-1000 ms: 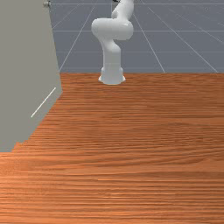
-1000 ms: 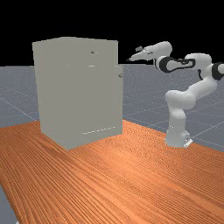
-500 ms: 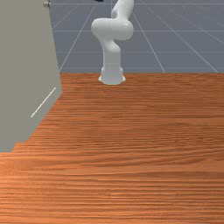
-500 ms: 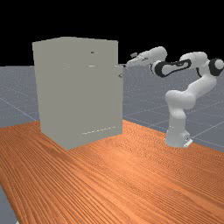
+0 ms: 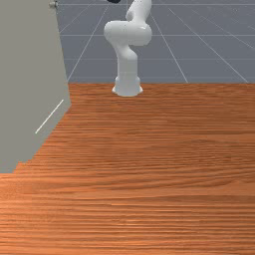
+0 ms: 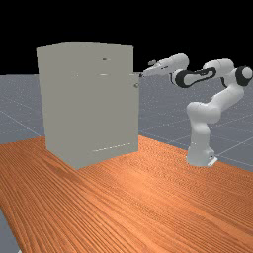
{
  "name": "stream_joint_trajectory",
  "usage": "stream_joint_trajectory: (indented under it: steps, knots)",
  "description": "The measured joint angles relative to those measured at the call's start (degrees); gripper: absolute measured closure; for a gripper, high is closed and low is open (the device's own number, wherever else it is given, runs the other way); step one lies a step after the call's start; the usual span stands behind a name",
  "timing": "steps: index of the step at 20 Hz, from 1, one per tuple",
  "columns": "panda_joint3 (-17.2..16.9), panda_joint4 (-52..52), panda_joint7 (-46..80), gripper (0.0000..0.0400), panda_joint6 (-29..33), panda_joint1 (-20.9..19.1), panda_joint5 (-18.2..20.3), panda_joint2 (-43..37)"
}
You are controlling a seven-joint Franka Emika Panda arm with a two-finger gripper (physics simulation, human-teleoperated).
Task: Open the cabinet door
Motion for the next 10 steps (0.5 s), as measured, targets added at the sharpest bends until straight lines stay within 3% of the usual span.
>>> stream_joint_trajectory:
  steps: [10]
  knots:
    - [-2.7,0.3,-2.2,0.0,-2.6,-2.3,-0.9,0.3]
